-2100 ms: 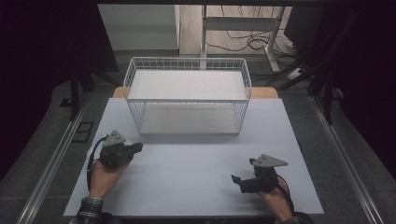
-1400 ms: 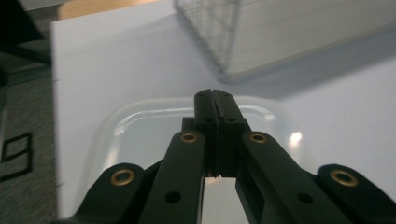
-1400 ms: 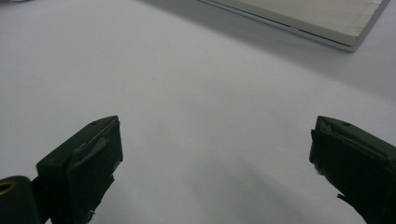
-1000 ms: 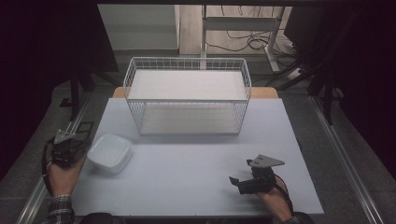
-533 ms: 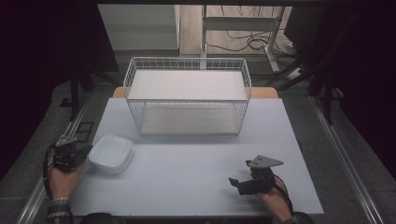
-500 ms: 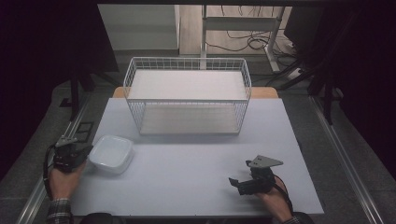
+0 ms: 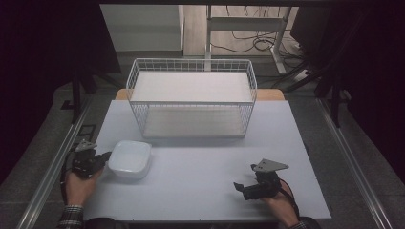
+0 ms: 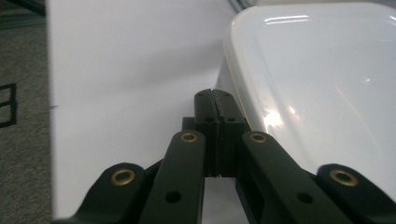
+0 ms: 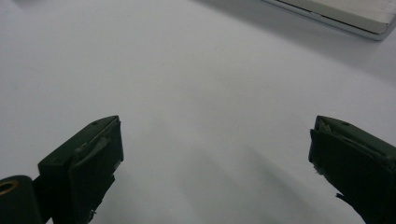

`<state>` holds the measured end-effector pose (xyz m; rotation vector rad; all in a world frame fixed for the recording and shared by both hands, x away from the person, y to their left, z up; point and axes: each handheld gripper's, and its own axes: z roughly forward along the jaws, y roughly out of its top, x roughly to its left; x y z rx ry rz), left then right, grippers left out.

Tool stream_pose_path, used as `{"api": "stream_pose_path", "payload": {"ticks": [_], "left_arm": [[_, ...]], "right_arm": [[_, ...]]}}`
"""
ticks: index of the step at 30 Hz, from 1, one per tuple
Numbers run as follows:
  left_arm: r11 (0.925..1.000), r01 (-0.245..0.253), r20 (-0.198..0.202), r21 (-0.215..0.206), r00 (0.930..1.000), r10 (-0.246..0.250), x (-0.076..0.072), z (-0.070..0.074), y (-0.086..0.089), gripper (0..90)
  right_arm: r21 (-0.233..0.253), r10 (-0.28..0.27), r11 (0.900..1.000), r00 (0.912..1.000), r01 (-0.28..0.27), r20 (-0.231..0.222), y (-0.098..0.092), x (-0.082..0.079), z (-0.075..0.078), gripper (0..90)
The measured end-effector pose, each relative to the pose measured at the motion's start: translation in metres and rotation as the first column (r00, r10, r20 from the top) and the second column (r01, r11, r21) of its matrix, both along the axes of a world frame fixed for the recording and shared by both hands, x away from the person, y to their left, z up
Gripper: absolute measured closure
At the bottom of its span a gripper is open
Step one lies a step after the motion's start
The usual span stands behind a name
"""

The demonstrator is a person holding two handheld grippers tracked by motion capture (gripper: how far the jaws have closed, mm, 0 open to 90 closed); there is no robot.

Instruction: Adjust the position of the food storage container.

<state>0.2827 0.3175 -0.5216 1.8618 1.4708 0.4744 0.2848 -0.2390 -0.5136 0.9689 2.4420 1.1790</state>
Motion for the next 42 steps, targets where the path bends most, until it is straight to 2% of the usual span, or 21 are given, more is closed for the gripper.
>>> {"api": "stream_pose_path", "payload": {"ticks": [5,13,21,23,24,25,26,28,29,30,34,35,36,42], "left_arm": [[0.9983,0.058,-0.004,0.006,0.9983,-0.058,0.001,0.001,-0.021,90.0],[0.9932,0.116,-0.015,0.004,0.9931,-0.116,0.004,0.002,-0.047,90.0],[0.9825,0.186,-0.019,0.002,0.9823,-0.186,0.009,0.004,-0.073,90.0],[0.9762,0.217,-0.022,0.013,0.9761,-0.216,0.01,0.005,-0.085,90.0],[0.9762,0.217,-0.022,0.013,0.9761,-0.216,0.01,0.005,-0.085,90.0],[0.9717,0.236,-0.025,0.015,0.9716,-0.235,0.01,0.006,-0.093,90.0],[0.9717,0.236,-0.025,0.015,0.9716,-0.235,0.01,0.006,-0.093,90.0],[0.9652,0.261,-0.027,0.019,0.9651,-0.26,0.01,0.006,-0.103,90.0],[0.9595,0.281,-0.029,0.019,0.9594,-0.28,0.009,0.007,-0.11,90.0],[0.9595,0.281,-0.029,0.019,0.9594,-0.28,0.009,0.007,-0.11,90.0],[0.9449,0.327,-0.031,0.007,0.9446,-0.327,0.008,0.008,-0.126,90.0],[0.939,0.344,-0.032,0.003,0.9386,-0.344,0.008,0.008,-0.132,90.0],[0.939,0.344,-0.032,0.003,0.9386,-0.344,0.008,0.008,-0.132,90.0],[0.9168,0.399,-0.031,-0.012,0.9163,-0.399,0.006,0.009,-0.153,90.0]], "right_arm": [[-0.001,0.008,1.0,0.9999,-0.008,0.008,0.001,0.0,0.0,3.0],[-0.007,0.009,1.0,0.9999,-0.009,0.007,0.001,0.0,0.0,3.1],[-0.01,0.013,1.0,0.9999,-0.013,0.008,0.002,-0.001,-0.001,3.2],[-0.011,0.014,1.0,0.9999,-0.014,0.007,0.003,-0.001,-0.001,3.3],[-0.011,0.014,1.0,0.9999,-0.014,0.007,0.003,-0.001,-0.001,3.3],[-0.012,0.014,1.0,0.9999,-0.014,0.007,0.003,0.0,-0.001,3.4],[-0.012,0.014,1.0,0.9999,-0.014,0.007,0.003,0.0,-0.001,3.4],[-0.012,0.015,1.0,0.9999,-0.015,0.007,0.003,-0.001,-0.001,3.5],[-0.012,0.016,1.0,0.9998,-0.016,0.008,0.003,-0.001,-0.001,3.5],[-0.012,0.016,1.0,0.9998,-0.016,0.008,0.003,-0.001,-0.001,3.5],[-0.013,0.015,1.0,0.9999,-0.015,0.008,0.003,-0.001,-0.001,3.5],[-0.014,0.016,1.0,0.9998,-0.016,0.007,0.003,-0.001,-0.001,3.6],[-0.014,0.016,1.0,0.9998,-0.016,0.007,0.003,-0.001,-0.001,3.6],[-0.017,0.016,1.0,0.9998,-0.016,0.007,0.003,-0.001,-0.001,3.6]]}}
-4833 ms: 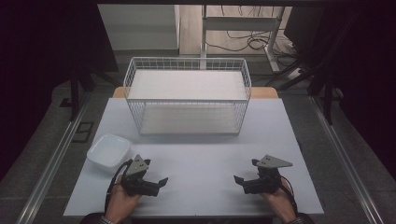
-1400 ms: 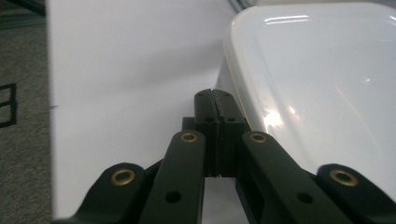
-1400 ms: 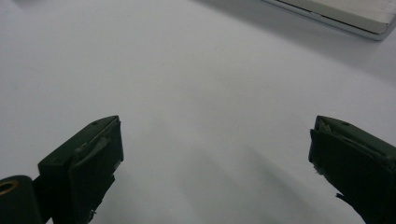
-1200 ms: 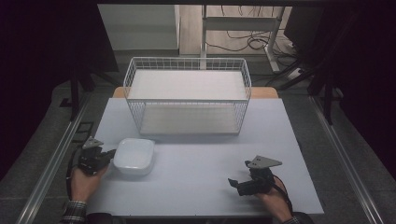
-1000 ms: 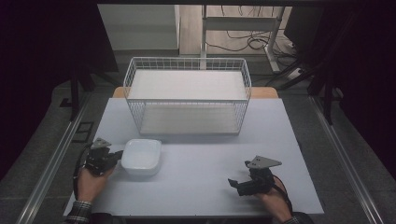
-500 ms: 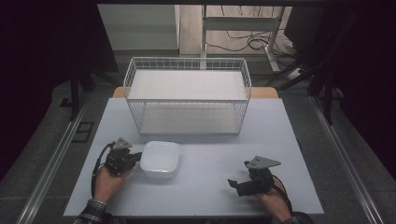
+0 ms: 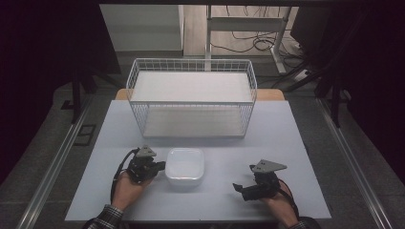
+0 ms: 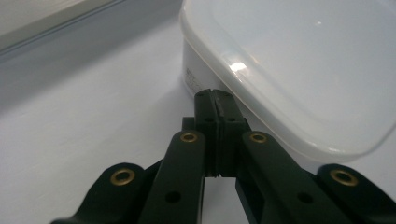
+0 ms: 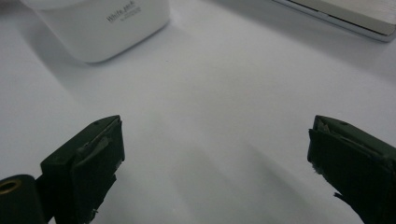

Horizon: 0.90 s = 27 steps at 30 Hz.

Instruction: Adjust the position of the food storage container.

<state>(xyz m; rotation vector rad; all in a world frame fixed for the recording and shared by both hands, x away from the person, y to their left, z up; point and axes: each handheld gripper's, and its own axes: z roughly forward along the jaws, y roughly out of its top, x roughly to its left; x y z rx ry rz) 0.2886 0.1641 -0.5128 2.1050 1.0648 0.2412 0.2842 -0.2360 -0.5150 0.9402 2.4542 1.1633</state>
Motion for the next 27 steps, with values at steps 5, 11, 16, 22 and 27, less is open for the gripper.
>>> {"api": "stream_pose_path", "payload": {"ticks": [5,11,16,22,27], "left_arm": [[0.9988,0.049,0.0,0.004,0.9988,-0.049,-0.001,0.0,-0.016,90.0],[0.9978,0.065,0.011,0.014,0.9978,-0.065,0.0,0.0,-0.03,90.0],[0.999,0.044,0.037,0.011,0.9984,-0.044,0.006,-0.001,-0.035,90.0],[0.9995,0.031,0.048,0.005,0.9983,-0.032,0.011,-0.003,-0.036,90.0],[0.9998,0.015,0.042,-0.012,0.999,-0.014,0.009,-0.002,-0.029,81.2]], "right_arm": [[-0.001,0.001,1.0,1.0,-0.001,0.0,0.0,0.0,0.0,3.6],[-0.005,0.007,1.0,1.0,-0.007,-0.002,0.001,0.0,0.0,3.7],[-0.007,0.007,1.0,1.0,-0.007,-0.003,0.002,0.0,-0.001,3.7],[-0.017,0.011,1.0,0.9999,-0.011,-0.005,0.003,0.0,-0.002,3.7],[-0.014,0.01,1.0,0.9999,-0.01,-0.003,0.002,0.0,-0.001,3.7]]}}
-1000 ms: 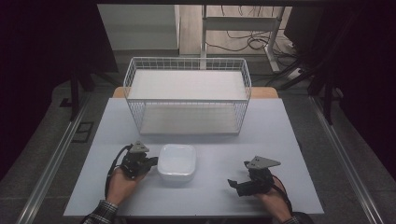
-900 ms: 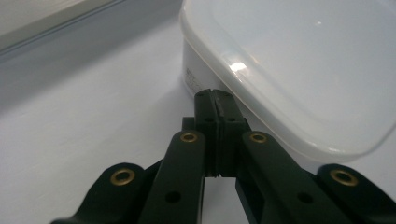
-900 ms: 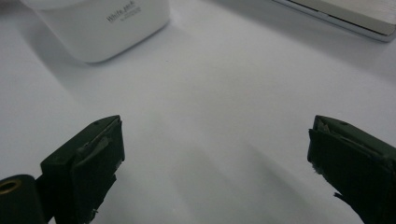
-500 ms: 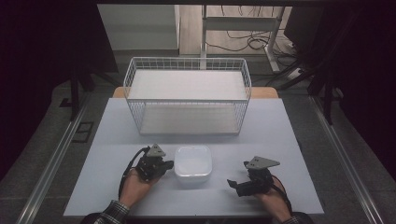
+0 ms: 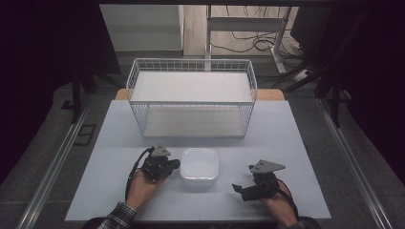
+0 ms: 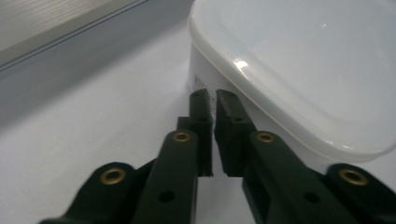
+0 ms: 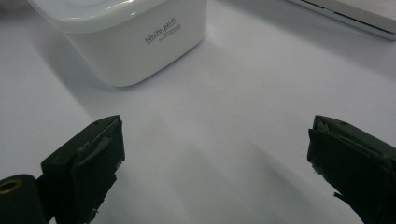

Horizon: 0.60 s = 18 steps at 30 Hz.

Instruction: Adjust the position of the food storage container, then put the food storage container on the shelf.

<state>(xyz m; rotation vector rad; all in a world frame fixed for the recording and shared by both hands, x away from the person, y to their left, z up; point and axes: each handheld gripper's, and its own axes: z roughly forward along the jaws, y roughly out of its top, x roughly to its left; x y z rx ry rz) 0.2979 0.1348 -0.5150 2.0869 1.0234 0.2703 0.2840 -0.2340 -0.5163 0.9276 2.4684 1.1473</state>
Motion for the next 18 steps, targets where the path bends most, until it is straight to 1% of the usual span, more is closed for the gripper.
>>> {"api": "stream_pose_path", "payload": {"ticks": [1,2,3,5,6,7,9,12,14,15,17,18], "left_arm": [[1.0,-0.003,0.004,0.002,1.0,0.003,0.0,-0.001,0.002,67.0],[0.9999,-0.011,0.003,0.0,0.9999,0.011,0.0,-0.002,0.003,67.0],[0.9998,-0.018,-0.004,-0.005,0.9998,0.018,-0.001,-0.003,0.005,62.6],[0.9996,-0.028,-0.006,-0.004,0.9996,0.028,0.0,-0.006,0.009,49.1],[0.9995,-0.032,-0.006,-0.006,0.9995,0.032,0.0,-0.007,0.011,34.7],[0.9995,-0.032,-0.004,-0.004,0.9995,0.032,0.0,-0.007,0.013,34.7],[0.999,-0.042,-0.006,-0.017,0.9991,0.042,0.001,-0.008,0.018,25.5],[0.9965,-0.061,-0.01,-0.058,0.9981,0.061,0.001,-0.007,0.025,19.8],[0.9936,-0.06,-0.005,-0.096,0.9982,0.06,0.0,-0.005,0.031,15.0],[0.9928,-0.057,-0.003,-0.105,0.9984,0.057,-0.001,-0.004,0.032,13.9],[0.9921,-0.058,0.004,-0.112,0.9983,0.059,-0.002,-0.004,0.033,9.6],[0.992,-0.059,0.007,-0.112,0.9982,0.06,-0.002,-0.004,0.034,9.4]], "right_arm": [[0.005,-0.001,1.0,1.0,0.001,-0.001,0.0,0.0,0.0,3.7],[0.005,-0.001,1.0,1.0,0.001,-0.001,0.0,0.0,0.0,3.7],[0.005,-0.001,1.0,1.0,0.001,-0.001,0.0,0.0,0.0,3.7],[0.002,0.003,1.0,1.0,-0.003,-0.002,0.0,0.0,0.001,3.7],[0.002,0.005,1.0,1.0,-0.005,0.0,0.0,-0.001,0.001,3.7],[0.002,0.005,1.0,1.0,-0.005,0.0,0.0,-0.001,0.001,3.7],[0.005,0.006,1.0,1.0,-0.006,-0.001,0.0,-0.001,0.001,3.7],[0.008,0.006,1.0,1.0,-0.006,-0.003,0.0,-0.001,0.001,3.7],[0.011,0.007,1.0,1.0,-0.007,-0.004,0.0,-0.001,0.001,3.6],[0.012,0.008,1.0,1.0,-0.007,-0.005,0.0,-0.001,0.001,3.5],[0.018,0.009,1.0,0.9999,-0.009,-0.007,0.001,-0.001,0.001,3.5],[0.021,0.009,1.0,0.9999,-0.009,-0.009,0.001,-0.001,0.001,3.4]]}}
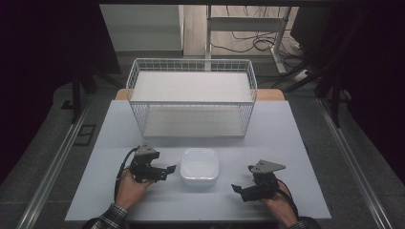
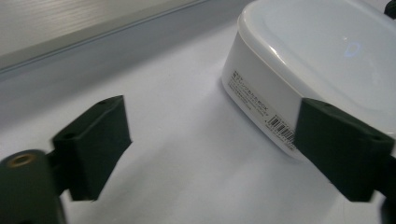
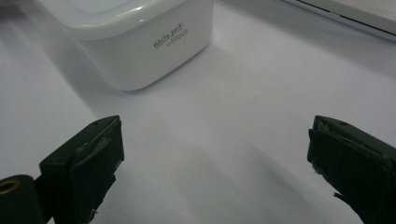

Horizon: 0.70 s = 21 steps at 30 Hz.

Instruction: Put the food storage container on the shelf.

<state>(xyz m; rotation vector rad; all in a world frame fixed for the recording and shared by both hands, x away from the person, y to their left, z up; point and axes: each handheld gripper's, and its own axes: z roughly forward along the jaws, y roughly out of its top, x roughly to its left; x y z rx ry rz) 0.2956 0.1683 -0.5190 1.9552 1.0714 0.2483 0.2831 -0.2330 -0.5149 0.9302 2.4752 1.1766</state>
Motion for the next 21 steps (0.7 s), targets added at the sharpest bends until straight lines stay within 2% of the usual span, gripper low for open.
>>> {"api": "stream_pose_path", "payload": {"ticks": [3,6,9,11,15,21], "left_arm": [[0.9997,0.014,0.027,0.018,0.9995,-0.015,-0.003,0.0,0.0,8.4],[0.9992,0.036,0.059,0.016,0.9976,-0.037,-0.006,0.0,-0.001,5.8],[0.9985,0.043,0.075,0.033,0.9961,-0.046,-0.009,0.0,-0.001,4.9],[0.9985,0.04,0.074,0.038,0.9963,-0.043,-0.01,0.001,0.0,4.5],[0.999,0.04,0.068,0.018,0.9969,-0.041,-0.012,0.004,0.003,4.5],[0.998,0.063,0.064,0.001,0.9959,-0.063,-0.012,0.007,0.0,4.8]], "right_arm": [[0.009,0.002,1.0,1.0,-0.002,-0.006,0.001,0.0,0.0,3.3],[0.031,0.009,0.999,1.0,-0.009,-0.002,0.004,0.002,0.001,2.6],[0.036,0.016,0.999,0.9999,-0.016,0.003,0.006,0.003,0.002,2.4],[0.043,0.022,0.999,0.9998,-0.022,0.002,0.008,0.004,0.003,2.2],[0.04,0.028,0.999,0.9996,-0.028,-0.003,0.012,0.007,0.005,2.0],[0.057,0.027,0.998,0.9996,-0.027,-0.009,0.022,0.011,0.01,2.0]]}}
